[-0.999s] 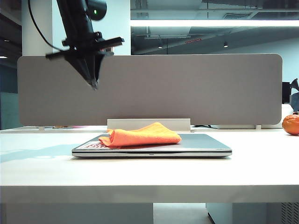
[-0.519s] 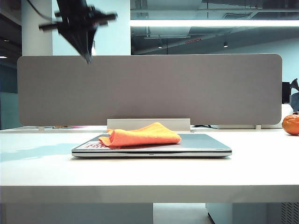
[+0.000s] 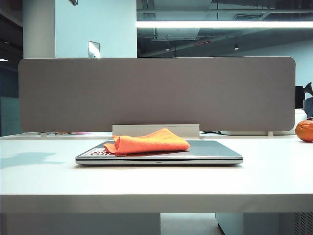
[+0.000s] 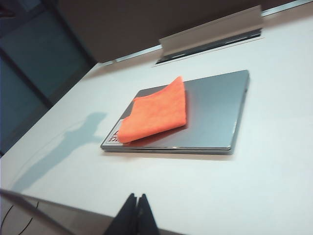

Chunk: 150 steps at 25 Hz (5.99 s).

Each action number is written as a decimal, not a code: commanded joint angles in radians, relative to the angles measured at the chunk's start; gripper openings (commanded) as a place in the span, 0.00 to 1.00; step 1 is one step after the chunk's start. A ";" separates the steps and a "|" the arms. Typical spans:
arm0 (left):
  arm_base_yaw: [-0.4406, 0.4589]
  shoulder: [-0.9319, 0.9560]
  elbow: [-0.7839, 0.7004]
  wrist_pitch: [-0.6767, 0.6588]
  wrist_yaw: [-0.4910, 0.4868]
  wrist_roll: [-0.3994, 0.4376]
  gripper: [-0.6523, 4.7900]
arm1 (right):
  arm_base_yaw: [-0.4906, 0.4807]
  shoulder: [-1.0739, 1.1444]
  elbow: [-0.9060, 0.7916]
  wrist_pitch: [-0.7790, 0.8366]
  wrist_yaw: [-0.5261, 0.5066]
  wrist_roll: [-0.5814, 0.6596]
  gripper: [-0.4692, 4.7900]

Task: Pick up the orange rag and put it over the laptop.

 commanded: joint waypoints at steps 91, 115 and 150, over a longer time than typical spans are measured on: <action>0.394 -1.515 -2.139 1.007 0.210 0.022 0.11 | 0.000 0.002 0.005 0.093 0.158 -0.004 0.08; 0.333 -1.691 -2.138 0.953 0.229 0.015 0.11 | 0.000 -0.001 0.005 0.093 0.158 -0.004 0.08; 0.333 -1.691 -2.138 0.953 0.228 0.015 0.11 | 0.000 -0.005 -0.434 0.453 0.476 -0.204 0.08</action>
